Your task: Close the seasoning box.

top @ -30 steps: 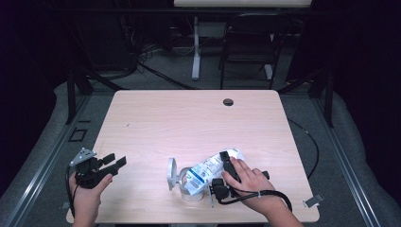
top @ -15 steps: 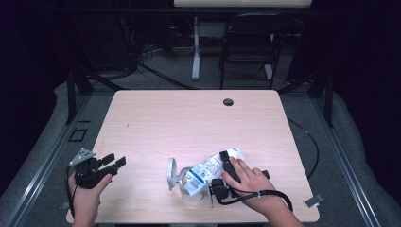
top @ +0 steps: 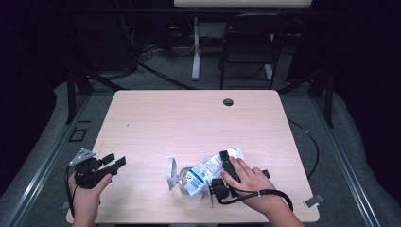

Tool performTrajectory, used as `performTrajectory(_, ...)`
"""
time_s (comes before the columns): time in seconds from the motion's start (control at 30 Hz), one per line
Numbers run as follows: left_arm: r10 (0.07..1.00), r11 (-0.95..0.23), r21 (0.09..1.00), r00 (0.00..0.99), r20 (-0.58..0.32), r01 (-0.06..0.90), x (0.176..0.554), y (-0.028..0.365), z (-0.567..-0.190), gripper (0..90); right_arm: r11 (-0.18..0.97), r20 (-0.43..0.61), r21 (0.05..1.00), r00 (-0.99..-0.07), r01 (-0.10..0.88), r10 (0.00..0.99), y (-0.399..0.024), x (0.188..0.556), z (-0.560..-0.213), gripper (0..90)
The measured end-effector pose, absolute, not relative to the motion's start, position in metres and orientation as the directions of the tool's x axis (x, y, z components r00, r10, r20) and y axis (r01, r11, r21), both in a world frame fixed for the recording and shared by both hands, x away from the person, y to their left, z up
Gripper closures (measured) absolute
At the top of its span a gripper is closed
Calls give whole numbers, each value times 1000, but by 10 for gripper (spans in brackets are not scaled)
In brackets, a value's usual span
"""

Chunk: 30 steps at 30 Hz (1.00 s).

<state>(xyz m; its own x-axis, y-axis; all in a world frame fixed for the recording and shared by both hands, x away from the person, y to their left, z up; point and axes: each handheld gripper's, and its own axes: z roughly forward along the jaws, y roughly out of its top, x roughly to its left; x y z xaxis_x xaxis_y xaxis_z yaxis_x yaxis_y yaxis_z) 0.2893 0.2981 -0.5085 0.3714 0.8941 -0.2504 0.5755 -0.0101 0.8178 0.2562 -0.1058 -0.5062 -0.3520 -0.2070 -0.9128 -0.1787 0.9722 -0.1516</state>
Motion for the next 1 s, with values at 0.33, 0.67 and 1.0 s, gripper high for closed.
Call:
performTrajectory(0.33, 895, -8, 814, 367, -253, 580, 289, 299, -509, 454, 970, -912, -167, -346, -177, -220, -107, 257, -505, 437)
performTrajectory(0.67, 895, -8, 815, 367, -253, 580, 289, 299, -509, 454, 969, -911, -170, -345, -180, -224, -107, 257, -505, 437)
performTrajectory(1.0, 895, -11, 813, 368, -251, 582, 289, 299, -510, 454, 968, -911, -174, -345, -180, -228, -107, 256, -505, 437)
